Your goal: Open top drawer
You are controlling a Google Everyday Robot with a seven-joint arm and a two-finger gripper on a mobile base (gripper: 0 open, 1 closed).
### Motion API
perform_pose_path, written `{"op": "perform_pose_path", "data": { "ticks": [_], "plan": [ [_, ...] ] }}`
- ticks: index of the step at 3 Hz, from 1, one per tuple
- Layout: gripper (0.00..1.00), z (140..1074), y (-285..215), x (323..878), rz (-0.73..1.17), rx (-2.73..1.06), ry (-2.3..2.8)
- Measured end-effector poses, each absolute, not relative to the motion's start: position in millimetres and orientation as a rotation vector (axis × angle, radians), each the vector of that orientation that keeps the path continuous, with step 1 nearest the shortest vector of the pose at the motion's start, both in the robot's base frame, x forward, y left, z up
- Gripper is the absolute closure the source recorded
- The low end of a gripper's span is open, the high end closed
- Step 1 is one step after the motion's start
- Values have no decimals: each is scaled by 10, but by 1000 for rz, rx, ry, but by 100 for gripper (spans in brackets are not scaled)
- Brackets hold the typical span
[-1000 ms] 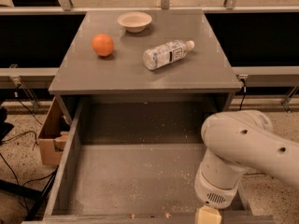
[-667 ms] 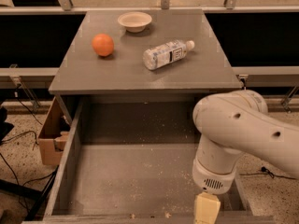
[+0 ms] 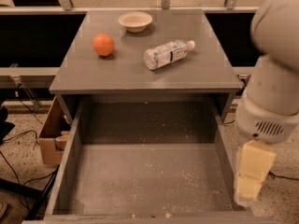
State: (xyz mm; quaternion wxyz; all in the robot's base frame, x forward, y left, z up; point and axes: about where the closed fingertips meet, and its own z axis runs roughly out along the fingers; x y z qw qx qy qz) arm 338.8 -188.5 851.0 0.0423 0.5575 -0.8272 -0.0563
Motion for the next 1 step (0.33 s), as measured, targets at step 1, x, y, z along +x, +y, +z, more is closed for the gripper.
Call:
{"op": "perform_pose_path", "data": {
  "ticks": [1],
  "plan": [
    [0, 9212, -2239, 3516, -167, 1773, -2682]
  ]
}}
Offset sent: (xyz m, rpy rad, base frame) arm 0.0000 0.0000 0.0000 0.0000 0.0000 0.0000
